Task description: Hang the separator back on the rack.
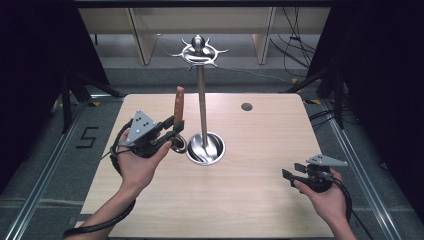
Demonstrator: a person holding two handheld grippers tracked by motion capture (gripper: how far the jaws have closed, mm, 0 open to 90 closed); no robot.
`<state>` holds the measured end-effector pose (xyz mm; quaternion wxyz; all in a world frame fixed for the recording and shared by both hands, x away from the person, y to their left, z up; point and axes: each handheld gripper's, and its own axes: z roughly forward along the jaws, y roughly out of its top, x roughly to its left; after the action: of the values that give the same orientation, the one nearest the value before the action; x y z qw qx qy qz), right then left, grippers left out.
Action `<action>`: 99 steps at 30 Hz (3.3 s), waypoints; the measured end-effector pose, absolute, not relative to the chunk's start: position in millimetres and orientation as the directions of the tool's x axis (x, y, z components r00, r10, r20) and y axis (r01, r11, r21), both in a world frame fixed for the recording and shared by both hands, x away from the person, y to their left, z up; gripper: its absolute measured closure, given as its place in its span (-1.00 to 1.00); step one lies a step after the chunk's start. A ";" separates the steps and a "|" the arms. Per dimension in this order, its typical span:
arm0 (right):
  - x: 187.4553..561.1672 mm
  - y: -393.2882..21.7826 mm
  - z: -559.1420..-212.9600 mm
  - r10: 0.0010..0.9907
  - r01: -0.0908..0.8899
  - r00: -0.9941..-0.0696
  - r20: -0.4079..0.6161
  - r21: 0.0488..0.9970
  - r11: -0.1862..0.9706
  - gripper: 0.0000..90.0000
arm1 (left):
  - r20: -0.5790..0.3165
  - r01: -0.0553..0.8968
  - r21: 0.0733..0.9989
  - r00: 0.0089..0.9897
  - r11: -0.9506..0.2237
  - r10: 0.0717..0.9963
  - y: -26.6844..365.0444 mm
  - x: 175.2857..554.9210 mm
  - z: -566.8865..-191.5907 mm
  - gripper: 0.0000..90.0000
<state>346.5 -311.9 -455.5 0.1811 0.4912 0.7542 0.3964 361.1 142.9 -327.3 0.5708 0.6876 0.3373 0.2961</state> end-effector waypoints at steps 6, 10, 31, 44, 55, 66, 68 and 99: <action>346.2 -311.4 -455.3 0.885 0.601 -0.450 0.121 0.774 0.200 -0.05 | 0.016 0.122 0.986 0.599 -0.111 0.800 140.2 362.3 -323.8 0.51; 346.3 -311.6 -455.2 0.885 0.599 -0.450 0.120 0.775 0.199 -0.05 | 0.013 0.120 0.987 0.597 -0.106 0.802 139.3 364.1 -322.6 0.51; 344.7 -308.6 -455.2 0.890 0.617 -0.432 0.149 0.768 0.171 -0.05 | 0.012 0.111 0.989 0.593 -0.097 0.805 136.1 368.9 -317.9 0.51; 346.0 -311.2 -455.1 0.883 0.608 -0.450 0.136 0.770 0.191 -0.05 | 0.016 0.096 0.991 0.592 -0.090 0.806 129.7 369.5 -312.0 0.51; 346.2 -311.7 -455.2 0.884 0.596 -0.453 0.118 0.777 0.202 -0.05 | 0.013 0.089 0.993 0.588 -0.081 0.809 127.6 370.9 -309.7 0.51; 345.8 -311.2 -455.0 0.882 0.609 -0.450 0.138 0.770 0.190 -0.05 | 0.014 0.085 0.993 0.588 -0.078 0.809 126.1 372.7 -306.3 0.51; 345.9 -311.2 -455.1 0.883 0.610 -0.449 0.139 0.770 0.190 -0.05 | 0.014 0.080 0.994 0.585 -0.075 0.811 126.1 373.4 -305.3 0.51; 345.1 -309.1 -455.9 0.889 0.613 -0.435 0.145 0.771 0.175 -0.05 | 0.018 0.076 0.995 0.528 -0.068 0.849 116.0 376.9 -296.8 0.51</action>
<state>345.1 -309.1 -455.9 0.1724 0.5027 0.7467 0.3999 376.9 116.0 -296.8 0.5832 0.6512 0.3549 0.3314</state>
